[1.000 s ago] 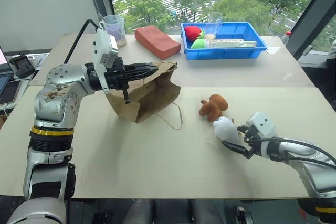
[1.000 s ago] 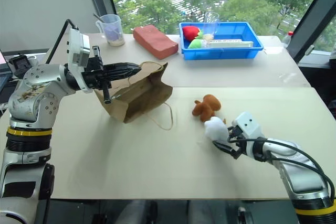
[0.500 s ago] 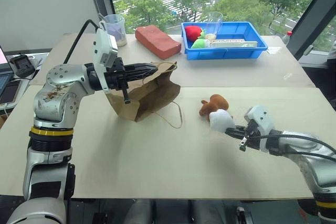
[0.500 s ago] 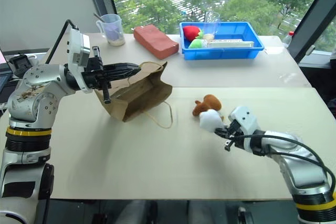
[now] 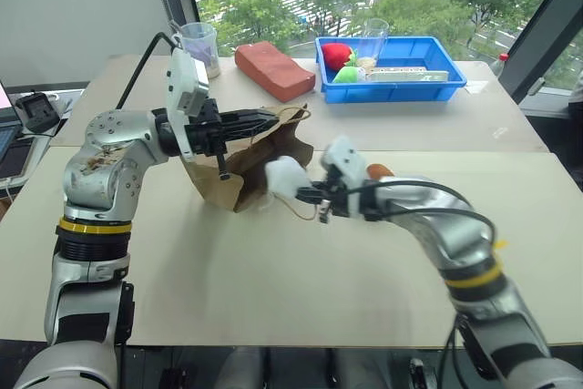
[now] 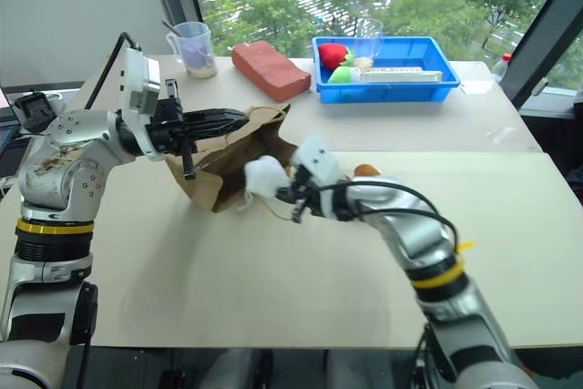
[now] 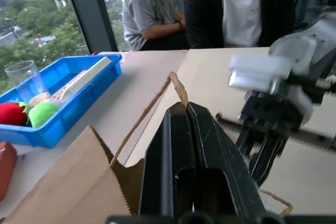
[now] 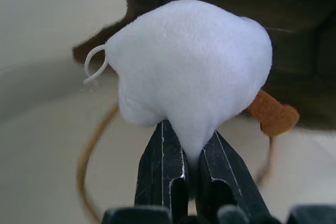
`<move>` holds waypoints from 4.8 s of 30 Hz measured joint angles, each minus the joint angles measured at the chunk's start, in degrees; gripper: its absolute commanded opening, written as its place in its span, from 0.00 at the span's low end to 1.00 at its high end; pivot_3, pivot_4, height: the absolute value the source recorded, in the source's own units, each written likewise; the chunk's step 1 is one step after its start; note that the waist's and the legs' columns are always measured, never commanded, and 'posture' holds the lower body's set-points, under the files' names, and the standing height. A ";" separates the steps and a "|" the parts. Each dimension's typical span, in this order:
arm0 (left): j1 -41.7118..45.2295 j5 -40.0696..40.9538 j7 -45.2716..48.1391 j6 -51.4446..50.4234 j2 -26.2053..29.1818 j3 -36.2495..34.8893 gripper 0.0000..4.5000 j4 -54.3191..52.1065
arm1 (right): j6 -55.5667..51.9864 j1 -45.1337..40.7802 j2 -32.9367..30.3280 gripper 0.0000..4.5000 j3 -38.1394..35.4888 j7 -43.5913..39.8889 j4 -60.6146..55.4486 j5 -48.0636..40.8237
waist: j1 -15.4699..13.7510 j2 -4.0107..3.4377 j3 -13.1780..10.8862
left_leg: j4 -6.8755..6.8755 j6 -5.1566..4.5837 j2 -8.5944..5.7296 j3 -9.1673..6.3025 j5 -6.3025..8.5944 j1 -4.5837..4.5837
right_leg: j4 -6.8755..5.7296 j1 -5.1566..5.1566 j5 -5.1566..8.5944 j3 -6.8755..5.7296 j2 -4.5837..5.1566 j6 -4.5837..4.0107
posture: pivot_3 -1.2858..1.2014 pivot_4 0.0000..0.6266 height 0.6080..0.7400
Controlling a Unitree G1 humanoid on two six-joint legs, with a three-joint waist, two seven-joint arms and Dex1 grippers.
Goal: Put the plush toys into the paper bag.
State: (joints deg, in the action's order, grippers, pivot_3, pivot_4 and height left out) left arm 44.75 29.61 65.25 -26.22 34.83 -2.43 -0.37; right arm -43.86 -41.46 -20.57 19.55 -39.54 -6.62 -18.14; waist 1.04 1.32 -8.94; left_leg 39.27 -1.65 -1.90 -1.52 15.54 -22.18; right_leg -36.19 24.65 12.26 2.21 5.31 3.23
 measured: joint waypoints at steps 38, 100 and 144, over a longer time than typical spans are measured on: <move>0.10 0.23 0.55 -0.23 0.27 -0.01 0.00 -0.01 | 4.62 15.23 -12.03 1.00 -15.03 5.86 -2.90 9.05 | 1.25 0.01 0.00 | -0.02 0.07 -0.01 0.16 -0.05 -0.25 | -0.51 0.47 0.00 0.11 0.01 -0.01 | 0.52 0.24 1.00; 1.67 0.02 0.23 -0.35 -0.33 0.62 0.00 -1.05 | 24.14 -6.13 11.38 0.96 -9.61 0.58 29.73 8.58 | 1.69 0.00 -0.01 | -0.17 0.24 0.00 0.06 -0.14 -0.23 | -0.58 0.57 0.00 0.07 0.02 -0.01 | 0.52 0.24 1.00; 2.85 -2.33 -1.67 5.30 -3.19 1.38 0.00 5.38 | 4.42 16.71 -0.98 0.01 -16.30 0.46 -17.05 -5.38 | -0.29 0.01 -0.01 | -0.05 0.08 -0.05 0.09 -0.05 -0.18 | -0.55 0.46 0.00 0.06 0.06 -0.01 | 0.52 0.24 1.00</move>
State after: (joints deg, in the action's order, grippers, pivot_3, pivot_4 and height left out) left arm 47.60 27.27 63.59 -20.92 31.64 -1.05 5.01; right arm -39.43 -24.75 -21.55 3.25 -39.07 -23.66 -23.52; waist 0.76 1.33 -8.95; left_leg 39.22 -1.57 -1.95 -1.43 15.49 -22.36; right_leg -36.74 25.10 12.26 2.27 5.37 3.22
